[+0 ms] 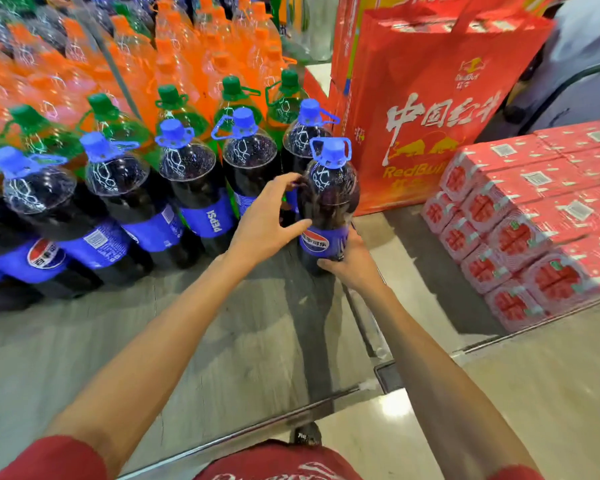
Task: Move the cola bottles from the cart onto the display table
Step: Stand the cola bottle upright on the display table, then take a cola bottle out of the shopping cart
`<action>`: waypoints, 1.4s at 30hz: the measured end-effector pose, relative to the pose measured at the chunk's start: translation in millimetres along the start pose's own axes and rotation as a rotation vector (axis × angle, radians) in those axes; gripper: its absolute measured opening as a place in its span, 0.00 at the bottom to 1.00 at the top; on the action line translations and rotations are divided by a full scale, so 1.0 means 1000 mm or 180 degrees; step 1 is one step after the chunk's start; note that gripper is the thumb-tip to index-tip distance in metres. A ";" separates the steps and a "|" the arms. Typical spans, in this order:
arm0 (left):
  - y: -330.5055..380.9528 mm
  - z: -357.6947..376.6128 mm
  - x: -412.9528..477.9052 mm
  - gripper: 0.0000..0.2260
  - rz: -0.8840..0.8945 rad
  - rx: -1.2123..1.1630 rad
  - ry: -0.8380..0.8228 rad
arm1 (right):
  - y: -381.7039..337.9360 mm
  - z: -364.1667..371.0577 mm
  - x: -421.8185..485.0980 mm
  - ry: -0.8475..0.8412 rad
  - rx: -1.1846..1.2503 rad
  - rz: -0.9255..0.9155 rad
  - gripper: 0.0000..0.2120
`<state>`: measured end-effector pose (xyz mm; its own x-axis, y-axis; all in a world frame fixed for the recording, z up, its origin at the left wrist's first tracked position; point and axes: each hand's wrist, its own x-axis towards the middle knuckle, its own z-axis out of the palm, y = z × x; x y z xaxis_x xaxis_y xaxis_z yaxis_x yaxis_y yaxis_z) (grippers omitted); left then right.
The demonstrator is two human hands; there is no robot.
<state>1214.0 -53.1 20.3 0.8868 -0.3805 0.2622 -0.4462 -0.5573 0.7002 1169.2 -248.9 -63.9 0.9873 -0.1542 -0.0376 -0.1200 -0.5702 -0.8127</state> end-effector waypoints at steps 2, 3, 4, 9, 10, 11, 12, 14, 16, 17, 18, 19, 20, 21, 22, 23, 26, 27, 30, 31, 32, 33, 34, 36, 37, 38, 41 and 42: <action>-0.003 -0.007 -0.008 0.29 0.0036 0.0291 -0.0147 | -0.007 -0.006 -0.007 -0.0100 -0.0526 0.0186 0.33; -0.004 -0.011 -0.011 0.26 0.0124 0.0465 -0.0229 | -0.007 -0.008 -0.009 -0.0165 -0.0808 0.0286 0.32; -0.004 -0.015 -0.013 0.24 0.0225 0.0672 -0.0341 | -0.011 -0.012 -0.015 -0.0256 -0.1058 0.0421 0.31; 0.004 -0.027 -0.018 0.30 0.0486 0.2385 -0.1426 | -0.035 -0.028 -0.050 -0.0398 -0.2018 0.0622 0.28; 0.007 -0.028 -0.020 0.32 0.0512 0.2689 -0.1613 | -0.042 -0.030 -0.058 -0.0349 -0.2203 0.0616 0.27; 0.009 -0.028 -0.023 0.33 0.0538 0.2887 -0.1774 | -0.048 -0.031 -0.066 -0.0273 -0.2358 0.0603 0.26; 0.011 -0.029 -0.027 0.33 0.0581 0.2979 -0.1889 | -0.055 -0.032 -0.075 -0.0201 -0.2491 0.0636 0.25; 0.017 -0.030 -0.033 0.33 0.0675 0.3003 -0.1960 | -0.068 -0.033 -0.094 -0.0123 -0.2704 0.0761 0.26; 0.023 -0.033 -0.039 0.32 0.0819 0.2969 -0.1876 | -0.078 -0.033 -0.116 -0.0107 -0.2868 0.0926 0.27; 0.025 -0.034 -0.042 0.31 0.0895 0.2942 -0.1822 | -0.083 -0.033 -0.126 -0.0137 -0.2911 0.1038 0.27; 0.027 -0.035 -0.046 0.31 0.0990 0.2909 -0.1783 | -0.086 -0.032 -0.137 -0.0181 -0.2927 0.1159 0.27; 0.029 -0.036 -0.052 0.30 0.1097 0.2876 -0.1750 | -0.091 -0.031 -0.149 -0.0208 -0.2927 0.1276 0.27; 0.032 -0.036 -0.056 0.30 0.1195 0.2844 -0.1735 | -0.095 -0.030 -0.160 -0.0216 -0.2916 0.1387 0.27; 0.036 -0.036 -0.062 0.29 0.1294 0.2812 -0.1733 | -0.099 -0.030 -0.172 -0.0201 -0.2903 0.1491 0.27; 0.042 -0.035 -0.067 0.28 0.1410 0.2794 -0.1735 | -0.102 -0.030 -0.184 -0.0169 -0.2881 0.1586 0.27; 0.048 -0.034 -0.072 0.27 0.1554 0.2798 -0.1718 | -0.105 -0.030 -0.197 -0.0128 -0.2860 0.1673 0.28; 0.073 -0.027 -0.092 0.23 0.1931 0.2706 -0.1772 | -0.111 -0.033 -0.239 0.0007 -0.2739 0.1985 0.27; 0.082 -0.024 -0.098 0.22 0.2007 0.2656 -0.1862 | -0.113 -0.034 -0.255 0.0073 -0.2698 0.2080 0.27; 0.111 -0.012 -0.120 0.23 0.2259 0.2556 -0.2142 | -0.120 -0.038 -0.308 0.0244 -0.2665 0.2361 0.27; 0.122 -0.008 -0.128 0.23 0.2384 0.2508 -0.2178 | -0.122 -0.040 -0.328 0.0298 -0.2629 0.2469 0.27; 0.132 -0.004 -0.137 0.23 0.2531 0.2468 -0.2198 | -0.124 -0.042 -0.347 0.0362 -0.2559 0.2579 0.28; 0.144 0.001 -0.148 0.23 0.2692 0.2434 -0.2225 | -0.127 -0.043 -0.367 0.0425 -0.2469 0.2685 0.29; 0.155 0.005 -0.159 0.23 0.2842 0.2395 -0.2295 | -0.128 -0.044 -0.386 0.0481 -0.2378 0.2790 0.29; 0.178 0.011 -0.185 0.24 0.3076 0.2269 -0.2514 | -0.129 -0.045 -0.426 0.0584 -0.2218 0.3049 0.29; 0.190 0.015 -0.200 0.24 0.3186 0.2210 -0.2636 | -0.129 -0.044 -0.446 0.0643 -0.2131 0.3198 0.30; 0.203 0.018 -0.215 0.24 0.3307 0.2170 -0.2750 | -0.129 -0.042 -0.467 0.0712 -0.2048 0.3343 0.30; 0.239 0.031 -0.270 0.25 0.3701 0.2145 -0.2939 | -0.134 -0.031 -0.535 0.0923 -0.1857 0.3748 0.30; 0.249 0.035 -0.291 0.26 0.3821 0.2115 -0.2945 | -0.137 -0.025 -0.558 0.1000 -0.1816 0.3869 0.30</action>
<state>840.3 -107.0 95.3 -0.2383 -0.9459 -0.2201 -0.9658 0.2546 -0.0486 631.9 -105.2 82.9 0.1766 -0.9192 -0.3519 -0.9828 -0.1842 -0.0121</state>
